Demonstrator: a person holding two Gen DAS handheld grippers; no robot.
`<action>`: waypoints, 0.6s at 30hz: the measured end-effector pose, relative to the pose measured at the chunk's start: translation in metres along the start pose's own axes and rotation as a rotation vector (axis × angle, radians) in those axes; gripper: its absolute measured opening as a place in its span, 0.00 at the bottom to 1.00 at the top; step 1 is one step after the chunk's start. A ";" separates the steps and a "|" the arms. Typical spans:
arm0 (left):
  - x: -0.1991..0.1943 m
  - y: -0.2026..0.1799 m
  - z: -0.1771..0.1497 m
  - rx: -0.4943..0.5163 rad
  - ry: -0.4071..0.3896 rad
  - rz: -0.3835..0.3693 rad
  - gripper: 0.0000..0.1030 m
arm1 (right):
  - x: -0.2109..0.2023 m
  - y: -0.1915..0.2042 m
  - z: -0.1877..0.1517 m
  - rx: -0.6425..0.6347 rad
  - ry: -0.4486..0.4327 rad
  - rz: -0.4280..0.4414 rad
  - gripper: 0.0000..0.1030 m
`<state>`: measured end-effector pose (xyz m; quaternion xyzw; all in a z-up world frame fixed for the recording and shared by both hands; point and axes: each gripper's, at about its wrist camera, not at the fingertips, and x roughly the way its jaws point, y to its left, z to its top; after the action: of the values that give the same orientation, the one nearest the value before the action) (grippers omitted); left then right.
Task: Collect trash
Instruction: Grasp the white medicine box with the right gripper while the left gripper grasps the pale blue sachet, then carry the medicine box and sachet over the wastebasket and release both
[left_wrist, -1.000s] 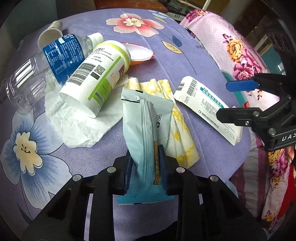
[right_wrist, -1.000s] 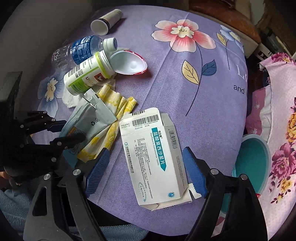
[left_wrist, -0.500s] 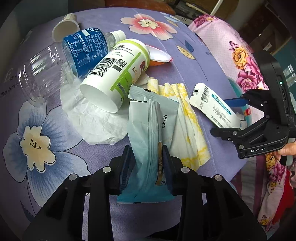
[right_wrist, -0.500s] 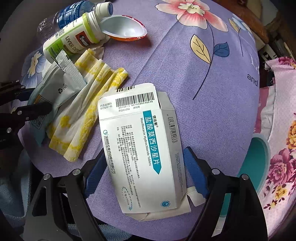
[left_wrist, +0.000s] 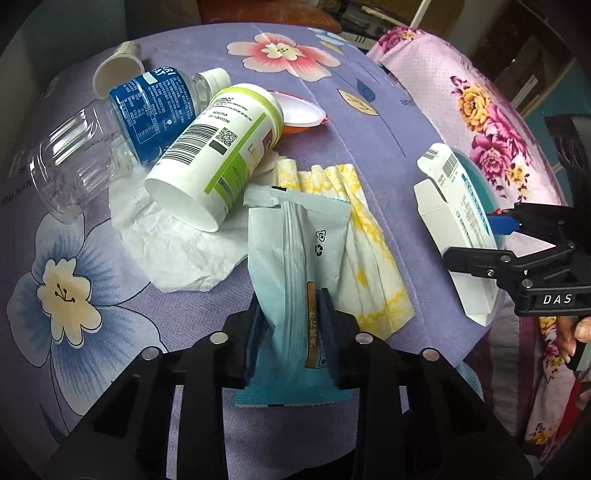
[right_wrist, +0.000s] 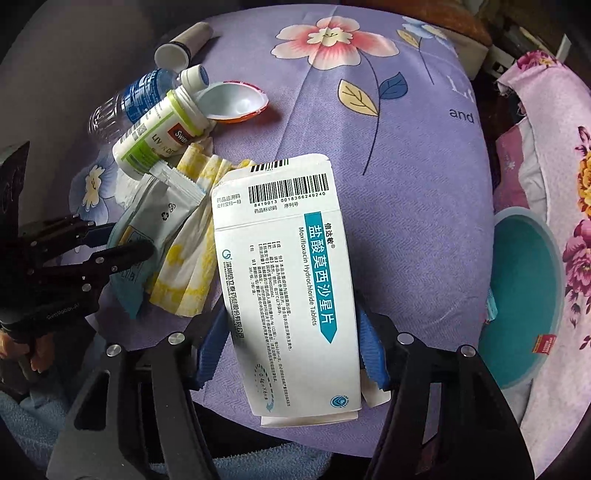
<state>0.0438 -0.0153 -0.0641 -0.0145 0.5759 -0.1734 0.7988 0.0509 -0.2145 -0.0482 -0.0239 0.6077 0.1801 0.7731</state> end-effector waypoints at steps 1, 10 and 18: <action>-0.003 0.001 -0.001 -0.009 -0.011 0.005 0.26 | -0.003 -0.003 -0.001 0.013 -0.013 0.000 0.58; -0.048 -0.004 0.009 -0.018 -0.103 -0.004 0.25 | -0.036 -0.040 -0.003 0.125 -0.160 0.052 0.58; -0.039 -0.061 0.043 0.084 -0.100 -0.007 0.25 | -0.066 -0.099 -0.016 0.275 -0.279 0.073 0.58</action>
<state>0.0571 -0.0688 0.0001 0.0087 0.5276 -0.1994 0.8257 0.0537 -0.3270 -0.0079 0.1296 0.5139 0.1249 0.8387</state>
